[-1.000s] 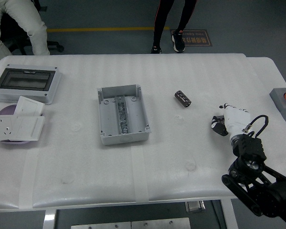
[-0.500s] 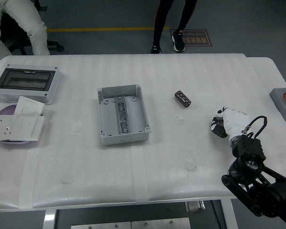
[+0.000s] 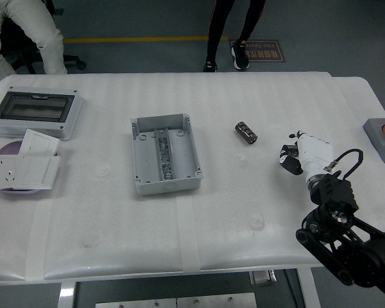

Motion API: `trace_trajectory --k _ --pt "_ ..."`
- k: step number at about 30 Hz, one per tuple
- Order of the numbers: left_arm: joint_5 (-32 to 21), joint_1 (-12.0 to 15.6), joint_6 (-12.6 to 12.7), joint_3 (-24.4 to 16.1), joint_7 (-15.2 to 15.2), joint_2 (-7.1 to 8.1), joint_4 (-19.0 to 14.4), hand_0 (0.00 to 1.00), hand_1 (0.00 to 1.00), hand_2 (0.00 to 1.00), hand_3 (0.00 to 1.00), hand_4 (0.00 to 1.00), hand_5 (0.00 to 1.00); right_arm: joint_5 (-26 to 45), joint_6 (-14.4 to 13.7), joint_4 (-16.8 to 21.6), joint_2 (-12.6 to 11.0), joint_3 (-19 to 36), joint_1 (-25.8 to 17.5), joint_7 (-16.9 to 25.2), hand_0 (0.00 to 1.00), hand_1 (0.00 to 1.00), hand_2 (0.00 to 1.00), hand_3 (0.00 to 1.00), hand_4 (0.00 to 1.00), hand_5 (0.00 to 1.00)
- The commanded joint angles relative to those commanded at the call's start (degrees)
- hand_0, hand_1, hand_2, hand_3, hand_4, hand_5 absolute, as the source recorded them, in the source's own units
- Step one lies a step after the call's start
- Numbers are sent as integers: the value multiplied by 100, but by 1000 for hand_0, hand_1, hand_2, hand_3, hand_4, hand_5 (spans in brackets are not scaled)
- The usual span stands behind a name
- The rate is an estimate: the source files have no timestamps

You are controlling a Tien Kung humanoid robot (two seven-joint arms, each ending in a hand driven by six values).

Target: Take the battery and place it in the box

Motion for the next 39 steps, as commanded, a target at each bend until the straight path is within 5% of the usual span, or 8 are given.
trace_trajectory --k 7,12,23,30,31,36,37,39 --pt "22 12 -2 -30 12 -10 -2 542 555 600 466 12 2 822 -244 737 -93 -401 247 16 758 524 740 805 377 294" --pt "75 19 -6 -98 37 -4 -3 542 555 600 466 12 2 1664 -445 1166 -76 -861 466 594 758 524 740 805 377 294" --pt "121 27 -17 -156 59 -3 -8 541 555 601 464 6 2 3439 -390 655 301 -1859 1099 2331 793 547 748 805 388 291" --pt "144 27 -30 -184 78 -4 -10 541 554 601 464 2 2 3315 -435 447 451 -2009 1242 2479 881 632 766 816 414 290" --pt "141 27 -31 -180 77 -4 -10 541 555 600 464 2 2 3289 -438 431 465 -2016 1249 2474 998 974 985 998 804 492" --pt "136 19 -18 -178 64 -4 -12 541 555 600 464 2 2 3228 -414 362 503 -2030 1256 2425 998 974 985 998 804 492" --pt "136 18 -16 -178 64 -5 -13 542 556 598 464 2 2 3231 -410 350 507 -2031 1255 2422 998 998 998 998 928 578" --pt "135 18 -17 -180 68 -5 -13 542 556 598 464 2 2 3234 -416 332 512 -2026 1255 2425 998 998 998 998 928 578"
